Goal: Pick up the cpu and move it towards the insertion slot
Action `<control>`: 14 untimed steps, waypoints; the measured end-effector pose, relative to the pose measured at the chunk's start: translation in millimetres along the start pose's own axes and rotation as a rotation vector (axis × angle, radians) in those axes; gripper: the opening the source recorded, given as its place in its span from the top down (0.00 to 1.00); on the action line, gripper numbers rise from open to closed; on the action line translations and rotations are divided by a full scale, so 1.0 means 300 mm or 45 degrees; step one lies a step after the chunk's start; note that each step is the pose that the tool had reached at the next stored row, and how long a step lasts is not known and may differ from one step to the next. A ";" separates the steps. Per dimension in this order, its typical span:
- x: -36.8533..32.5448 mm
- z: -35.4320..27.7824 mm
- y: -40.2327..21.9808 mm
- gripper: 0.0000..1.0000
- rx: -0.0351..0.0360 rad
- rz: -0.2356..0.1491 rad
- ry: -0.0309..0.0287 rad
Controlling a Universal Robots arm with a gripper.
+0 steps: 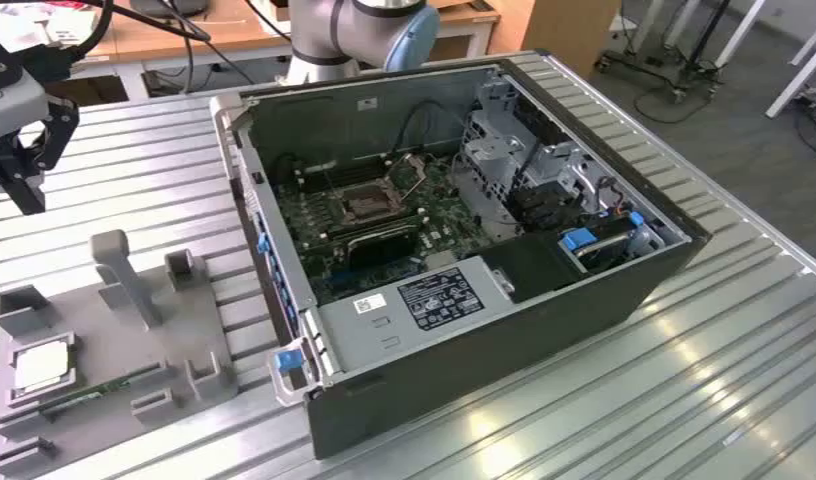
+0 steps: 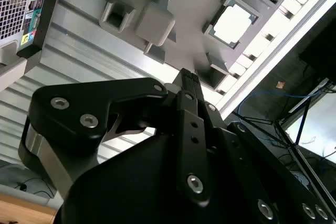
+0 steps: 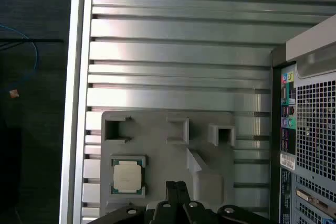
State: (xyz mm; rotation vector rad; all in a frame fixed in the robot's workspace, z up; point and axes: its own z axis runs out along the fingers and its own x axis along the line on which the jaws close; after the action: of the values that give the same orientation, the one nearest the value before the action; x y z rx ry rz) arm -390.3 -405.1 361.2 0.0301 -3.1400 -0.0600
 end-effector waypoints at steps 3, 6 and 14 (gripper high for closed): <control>0.000 0.000 0.000 0.89 0.0000 0.000 0.0001; 0.000 0.000 -0.001 0.89 0.0002 0.000 0.0003; 0.000 0.000 -0.010 0.89 0.0000 0.000 0.0000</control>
State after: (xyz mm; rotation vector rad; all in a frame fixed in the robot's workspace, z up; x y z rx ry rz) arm -390.3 -408.1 361.2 0.0301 -3.1400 -0.0600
